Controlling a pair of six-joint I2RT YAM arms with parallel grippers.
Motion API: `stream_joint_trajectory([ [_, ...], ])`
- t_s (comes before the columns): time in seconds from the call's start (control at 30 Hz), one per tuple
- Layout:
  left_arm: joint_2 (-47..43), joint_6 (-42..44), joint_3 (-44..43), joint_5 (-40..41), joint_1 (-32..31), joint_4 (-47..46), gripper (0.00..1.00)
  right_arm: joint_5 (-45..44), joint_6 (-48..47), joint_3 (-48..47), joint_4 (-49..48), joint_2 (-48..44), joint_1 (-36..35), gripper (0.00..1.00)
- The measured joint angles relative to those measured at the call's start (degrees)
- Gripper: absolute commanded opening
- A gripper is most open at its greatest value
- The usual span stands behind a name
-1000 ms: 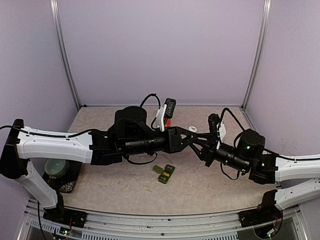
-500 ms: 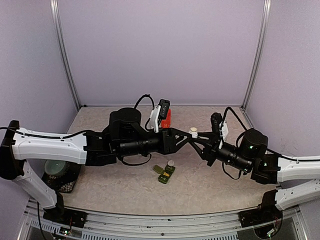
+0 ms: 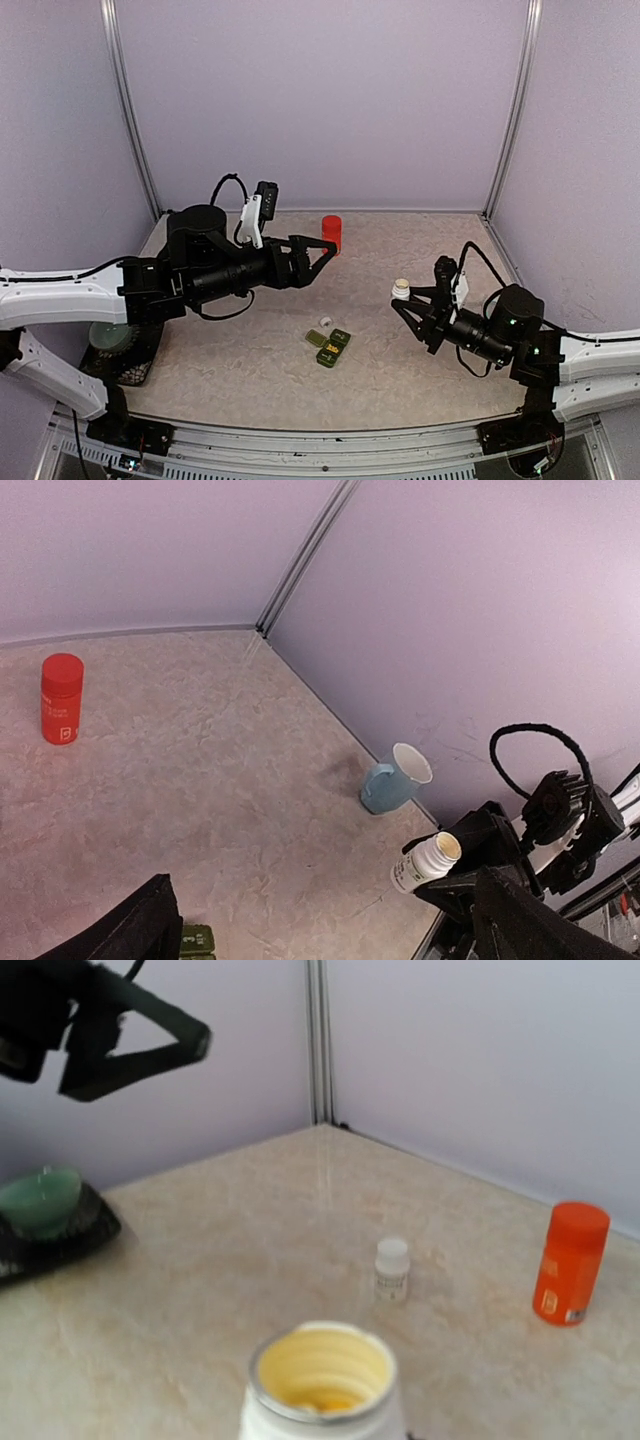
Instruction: Sort the pills into containers
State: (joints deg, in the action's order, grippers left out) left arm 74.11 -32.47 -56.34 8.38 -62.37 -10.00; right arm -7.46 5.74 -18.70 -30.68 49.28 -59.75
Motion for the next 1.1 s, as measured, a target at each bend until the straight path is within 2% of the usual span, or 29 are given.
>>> stream_joint_trajectory([
  [0.17, 5.4, 3.0, -0.2, -3.8, 0.3, 1.1, 0.99, 1.0, -2.1, 4.7, -6.8, 3.8, 0.0, 0.3],
  [0.37, 15.0, 9.2, -4.7, -8.0, -1.7, 3.7, 0.99, 1.7, -3.6, 9.2, -17.5, 11.6, 0.0, 0.3],
  [0.53, 18.6, 12.4, -5.5, -11.1, -3.4, 4.3, 0.99, 1.6, -4.2, 10.7, -24.3, 17.6, 0.0, 0.3],
  [0.8, 22.6, 15.0, -12.3, -9.0, -4.4, 9.2, 0.99, 1.9, -4.2, 9.5, -27.3, 22.3, 0.0, 0.29],
  [0.93, 25.9, 16.4, -17.5, -7.5, -5.2, 12.1, 0.88, 2.4, -4.2, 8.5, -27.3, 23.0, 0.0, 0.29],
  [1.1, 28.0, 17.3, -19.1, -7.3, -5.5, 15.0, 0.67, 2.5, -4.2, 8.1, -26.9, 22.8, 0.0, 0.29],
])
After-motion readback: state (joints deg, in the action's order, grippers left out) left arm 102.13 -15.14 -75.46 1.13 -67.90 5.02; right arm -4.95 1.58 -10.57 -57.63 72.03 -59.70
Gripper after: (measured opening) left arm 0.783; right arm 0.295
